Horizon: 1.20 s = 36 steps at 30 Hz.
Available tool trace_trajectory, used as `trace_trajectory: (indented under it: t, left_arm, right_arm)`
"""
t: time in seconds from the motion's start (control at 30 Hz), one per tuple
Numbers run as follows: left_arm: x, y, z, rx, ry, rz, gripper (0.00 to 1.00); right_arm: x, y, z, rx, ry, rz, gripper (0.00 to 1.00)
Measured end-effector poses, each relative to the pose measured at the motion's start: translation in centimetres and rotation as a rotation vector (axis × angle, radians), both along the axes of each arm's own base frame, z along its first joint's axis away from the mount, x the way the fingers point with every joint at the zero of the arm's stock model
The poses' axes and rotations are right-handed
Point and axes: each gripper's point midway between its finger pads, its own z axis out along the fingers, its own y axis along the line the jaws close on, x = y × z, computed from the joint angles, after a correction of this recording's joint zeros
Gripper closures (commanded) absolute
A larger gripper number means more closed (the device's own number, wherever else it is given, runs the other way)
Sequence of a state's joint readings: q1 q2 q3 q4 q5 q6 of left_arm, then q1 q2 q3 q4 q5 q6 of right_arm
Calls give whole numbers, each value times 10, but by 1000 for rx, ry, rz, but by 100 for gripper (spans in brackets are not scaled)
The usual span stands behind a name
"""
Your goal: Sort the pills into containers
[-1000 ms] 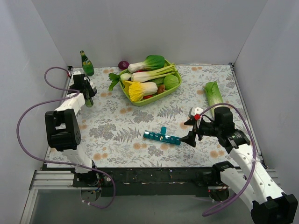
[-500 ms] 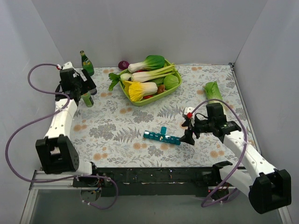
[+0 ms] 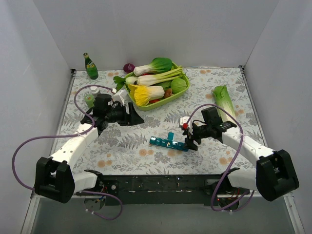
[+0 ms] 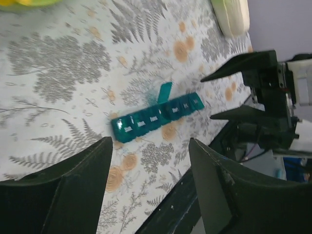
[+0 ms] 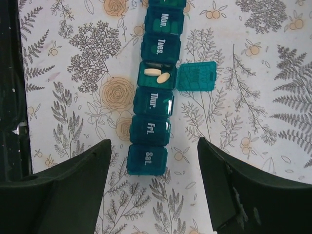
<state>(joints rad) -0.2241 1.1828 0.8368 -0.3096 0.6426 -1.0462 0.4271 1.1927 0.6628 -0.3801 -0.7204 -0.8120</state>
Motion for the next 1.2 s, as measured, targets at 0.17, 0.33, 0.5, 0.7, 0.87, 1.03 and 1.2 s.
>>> trace_trajectory:
  t: [0.17,0.33,0.5,0.7,0.87,1.03,1.2]
  left_arm:
    - [-18,-51,-22,-17,66,-139,39]
    - [-25,-83,-53,18,126,-194,42]
    - [-17,-96,-70,27,148,-177,43]
    - [2,-104,-74,7,150,-130,47]
    - [16,-116,-76,-15,156,-120,53]
    - [23,-133,-85,-17,180,-131,69]
    - [24,-148,-104,-1,221,-149,72]
  right_arm:
    - [-14,20,-19,-50,28,70,11]
    - [-17,27,-27,-99,-35,95,11]
    - [-4,21,-36,-156,-90,49,15]
    - [-6,17,-54,-217,-87,48,25]
    - [-12,14,-65,-253,-80,55,34]
    - [-10,14,-65,-260,-93,50,46]
    - [-7,14,-66,-261,-100,38,51]
